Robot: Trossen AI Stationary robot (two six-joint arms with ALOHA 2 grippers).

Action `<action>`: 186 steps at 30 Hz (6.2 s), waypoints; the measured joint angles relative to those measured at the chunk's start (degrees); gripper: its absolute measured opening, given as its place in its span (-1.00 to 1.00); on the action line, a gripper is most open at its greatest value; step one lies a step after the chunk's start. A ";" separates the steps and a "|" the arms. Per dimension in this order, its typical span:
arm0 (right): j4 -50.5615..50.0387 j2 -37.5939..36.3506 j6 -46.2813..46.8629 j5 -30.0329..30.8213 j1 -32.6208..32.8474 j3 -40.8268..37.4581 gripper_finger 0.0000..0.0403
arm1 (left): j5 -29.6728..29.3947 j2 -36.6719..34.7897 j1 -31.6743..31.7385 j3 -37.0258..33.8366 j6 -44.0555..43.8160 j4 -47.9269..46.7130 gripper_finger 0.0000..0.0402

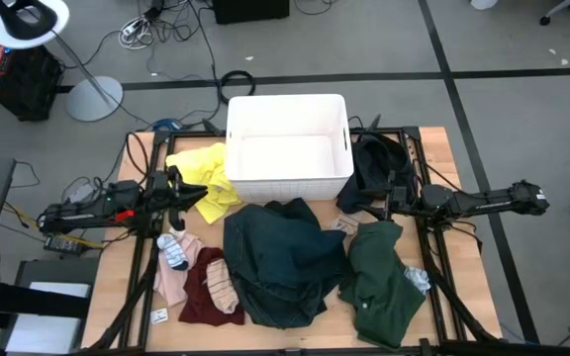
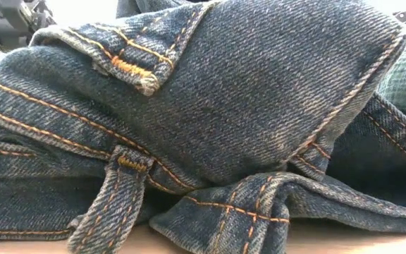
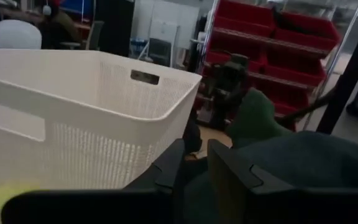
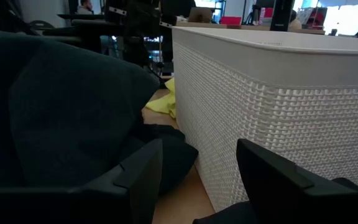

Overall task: Sort clothes
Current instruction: Put the yellow shirt into the white laundry bin

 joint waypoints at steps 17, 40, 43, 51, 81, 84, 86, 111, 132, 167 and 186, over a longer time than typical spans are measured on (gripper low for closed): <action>-0.01 0.02 0.00 0.01 0.00 0.01 0.03 | 2.71 16.51 0.00 24.72 -10.17 -20.94 -0.63; 0.00 0.02 -0.01 0.00 0.00 0.01 0.03 | 4.37 53.00 -0.01 75.49 -7.34 -73.62 -0.63; 0.00 0.01 -0.01 0.00 0.00 0.01 0.03 | 4.37 53.68 0.00 79.56 -7.36 -74.68 -0.63; 0.01 0.00 0.00 -0.01 0.00 -0.01 0.03 | 9.72 53.90 0.00 81.96 -7.26 -76.09 -0.63; 0.01 0.00 0.00 -0.01 0.00 -0.01 0.03 | 11.75 54.42 0.00 81.49 -10.06 -75.66 -0.10; 0.01 0.00 0.00 0.01 0.00 0.01 0.03 | 9.85 54.84 -0.01 81.49 -7.69 -76.55 -0.11; 0.01 0.01 -0.01 0.01 0.00 0.00 0.03 | 6.82 55.53 -0.02 81.49 -5.90 -78.07 -0.13; -0.01 0.02 0.00 0.01 0.00 -0.01 0.03 | 10.88 58.82 21.86 58.40 -0.30 -67.04 -0.19; -0.01 0.02 0.00 0.01 0.00 0.01 0.03 | 18.65 67.12 47.27 55.13 30.06 -59.99 -0.19; 0.00 0.04 0.00 0.01 0.00 -0.01 0.03 | 19.19 70.51 55.04 30.75 29.86 -30.39 -0.19; -0.01 0.04 0.00 0.01 0.00 -0.01 0.03 | 18.08 85.92 54.95 28.80 11.61 -24.51 -0.56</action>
